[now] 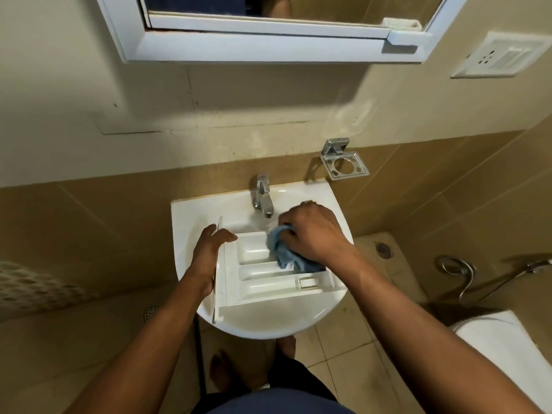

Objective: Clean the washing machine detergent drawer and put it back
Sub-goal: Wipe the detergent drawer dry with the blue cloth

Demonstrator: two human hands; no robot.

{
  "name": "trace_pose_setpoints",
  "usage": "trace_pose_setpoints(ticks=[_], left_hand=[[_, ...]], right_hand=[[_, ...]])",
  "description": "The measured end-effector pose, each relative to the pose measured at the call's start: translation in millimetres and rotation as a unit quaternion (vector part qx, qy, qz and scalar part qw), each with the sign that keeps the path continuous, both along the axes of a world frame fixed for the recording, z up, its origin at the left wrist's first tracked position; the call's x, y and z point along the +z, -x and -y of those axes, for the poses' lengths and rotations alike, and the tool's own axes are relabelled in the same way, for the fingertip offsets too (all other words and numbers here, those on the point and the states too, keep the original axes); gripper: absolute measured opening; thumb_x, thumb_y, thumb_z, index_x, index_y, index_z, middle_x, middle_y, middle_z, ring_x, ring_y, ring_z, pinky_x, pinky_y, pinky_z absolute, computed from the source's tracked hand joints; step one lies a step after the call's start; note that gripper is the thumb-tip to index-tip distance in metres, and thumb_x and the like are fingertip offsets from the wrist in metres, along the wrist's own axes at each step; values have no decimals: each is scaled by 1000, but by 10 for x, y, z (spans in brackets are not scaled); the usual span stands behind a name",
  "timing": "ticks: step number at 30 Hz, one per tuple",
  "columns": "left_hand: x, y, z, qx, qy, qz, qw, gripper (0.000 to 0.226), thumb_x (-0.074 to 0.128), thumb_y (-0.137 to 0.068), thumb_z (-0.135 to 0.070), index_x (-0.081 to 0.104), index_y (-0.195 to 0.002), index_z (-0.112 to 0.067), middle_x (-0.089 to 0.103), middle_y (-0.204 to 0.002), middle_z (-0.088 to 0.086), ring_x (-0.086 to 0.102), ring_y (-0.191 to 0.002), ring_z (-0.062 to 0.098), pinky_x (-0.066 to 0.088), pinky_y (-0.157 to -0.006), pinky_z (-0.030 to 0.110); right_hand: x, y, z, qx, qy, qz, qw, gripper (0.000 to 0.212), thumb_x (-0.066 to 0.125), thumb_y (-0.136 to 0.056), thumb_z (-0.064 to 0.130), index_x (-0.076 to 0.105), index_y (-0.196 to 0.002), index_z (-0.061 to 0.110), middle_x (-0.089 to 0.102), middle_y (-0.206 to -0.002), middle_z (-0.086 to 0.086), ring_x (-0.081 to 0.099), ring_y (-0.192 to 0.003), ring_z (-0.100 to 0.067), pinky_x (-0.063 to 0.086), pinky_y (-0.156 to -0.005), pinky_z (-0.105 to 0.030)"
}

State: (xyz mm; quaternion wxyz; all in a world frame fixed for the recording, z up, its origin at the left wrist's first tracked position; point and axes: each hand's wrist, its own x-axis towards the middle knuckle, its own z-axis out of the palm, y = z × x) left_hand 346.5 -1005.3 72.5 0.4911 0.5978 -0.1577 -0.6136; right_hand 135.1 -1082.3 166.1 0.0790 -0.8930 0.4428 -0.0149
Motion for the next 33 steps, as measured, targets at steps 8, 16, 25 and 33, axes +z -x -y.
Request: trace_pose_setpoints(ticks=[8, 16, 25, 33], left_hand=[[82, 116, 204, -8, 13, 1, 1000, 74, 75, -50, -48, 65, -115, -13, 61, -102, 11, 60, -94, 30, 47, -79, 37], [-78, 191, 267, -37, -23, -31, 999, 47, 73, -62, -43, 66, -101, -18, 56, -99, 12, 55, -89, 33, 46, -74, 37], [-74, 226, 360, -30, -36, -65, 997, 84, 81, -52, -46, 65, -124, -6, 61, -104, 16, 60, -93, 38, 48, -82, 48], [-50, 230, 215, -8, -50, -59, 997, 45, 71, -61, -41, 67, -98, -16, 61, -85, 12, 59, -76, 30, 47, -68, 34]], right_hand=[[-275, -100, -199, 78, -121, 183, 972, 32, 67, -82, 7, 80, -108, 22, 75, -109, 1, 64, -101, -18, 43, -95, -22], [118, 643, 104, -145, -226, 328, 906, 24, 72, -88, 2, 74, -109, 13, 75, -103, -4, 72, -94, -17, 62, -82, -33], [351, 825, 396, -263, -332, 478, 769, 13, 69, -97, 8, 74, -108, 6, 77, -98, -14, 73, -83, -24, 62, -72, -32], [75, 696, 404, -214, -340, 332, 854, 13, 63, -95, 8, 74, -101, 13, 73, -95, -7, 68, -87, -21, 58, -88, -47]])
